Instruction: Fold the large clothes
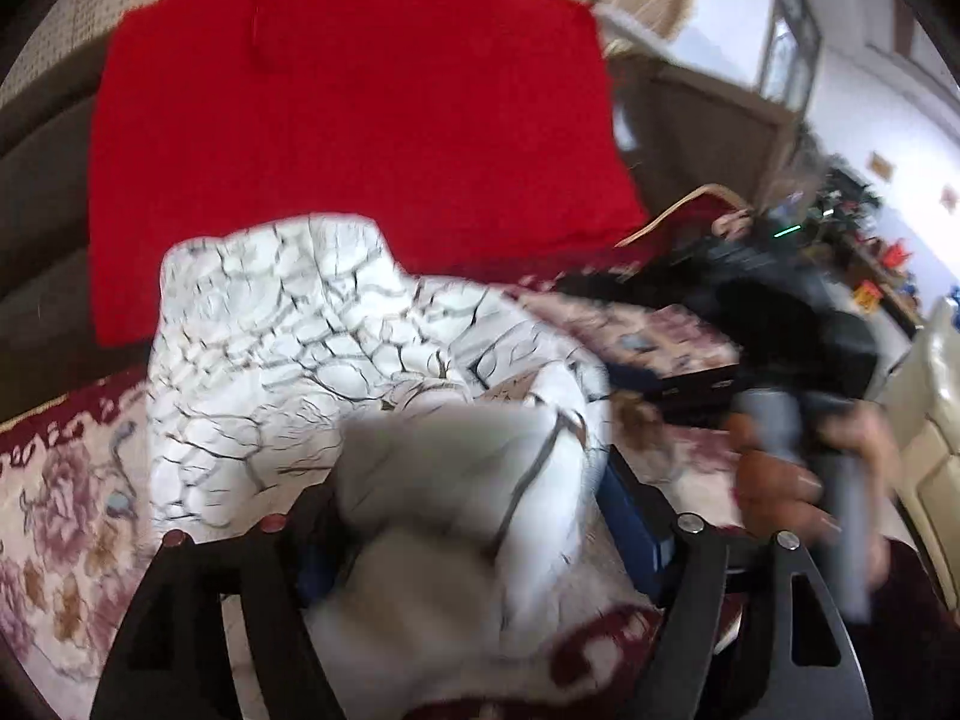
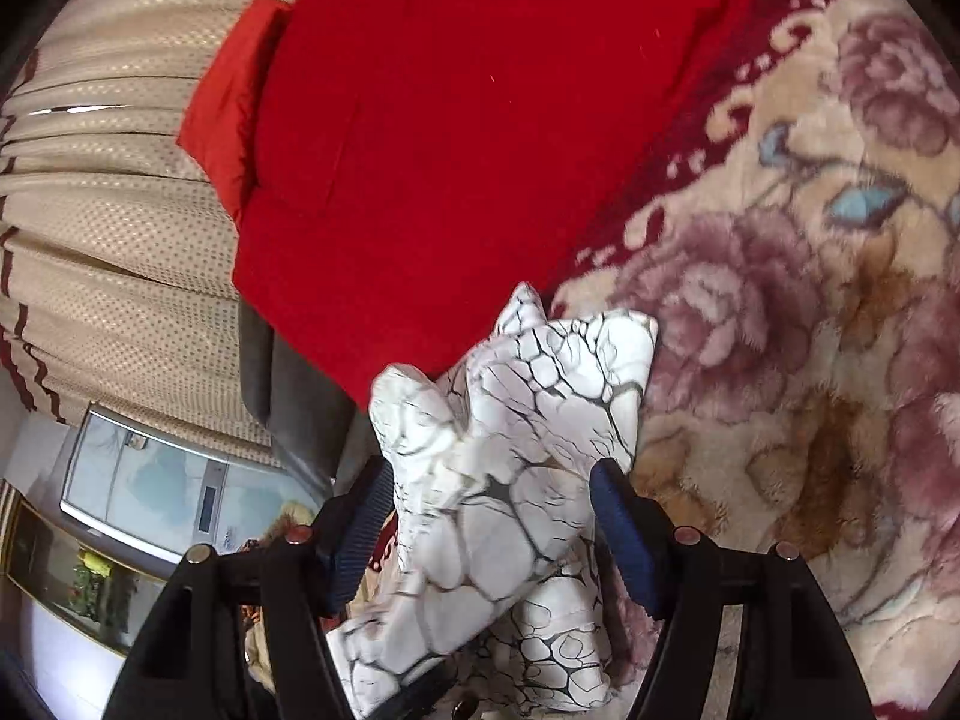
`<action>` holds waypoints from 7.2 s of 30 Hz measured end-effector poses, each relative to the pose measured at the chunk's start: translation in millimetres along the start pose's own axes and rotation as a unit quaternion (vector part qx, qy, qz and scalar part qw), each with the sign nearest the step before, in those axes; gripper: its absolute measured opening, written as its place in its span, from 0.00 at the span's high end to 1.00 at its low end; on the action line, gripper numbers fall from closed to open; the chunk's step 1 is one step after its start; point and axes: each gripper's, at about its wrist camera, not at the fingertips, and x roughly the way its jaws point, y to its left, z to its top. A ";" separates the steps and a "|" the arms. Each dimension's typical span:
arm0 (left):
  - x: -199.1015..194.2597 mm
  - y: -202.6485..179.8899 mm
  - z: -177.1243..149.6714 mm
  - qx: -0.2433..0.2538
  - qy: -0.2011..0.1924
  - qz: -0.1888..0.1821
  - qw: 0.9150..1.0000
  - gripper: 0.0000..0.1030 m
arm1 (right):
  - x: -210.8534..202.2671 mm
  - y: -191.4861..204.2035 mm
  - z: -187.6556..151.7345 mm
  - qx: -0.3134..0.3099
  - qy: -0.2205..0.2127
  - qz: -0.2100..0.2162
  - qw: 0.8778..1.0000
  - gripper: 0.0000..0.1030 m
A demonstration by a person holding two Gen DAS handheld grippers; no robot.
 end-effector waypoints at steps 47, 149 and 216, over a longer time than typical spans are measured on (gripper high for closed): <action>-28.5 128.3 -61.2 -0.113 -0.131 -0.160 0.972 0.15 | 153.9 20.6 28.7 -0.051 0.116 0.032 0.991 0.68; 53.2 88.4 -73.5 -0.038 -0.085 -0.102 0.990 0.13 | 159.8 62.4 45.0 -0.326 0.051 -0.244 0.912 0.85; 68.0 92.5 -94.7 -0.055 0.009 -0.082 0.995 0.01 | 100.5 -24.0 82.1 -0.111 0.085 -0.091 0.986 0.75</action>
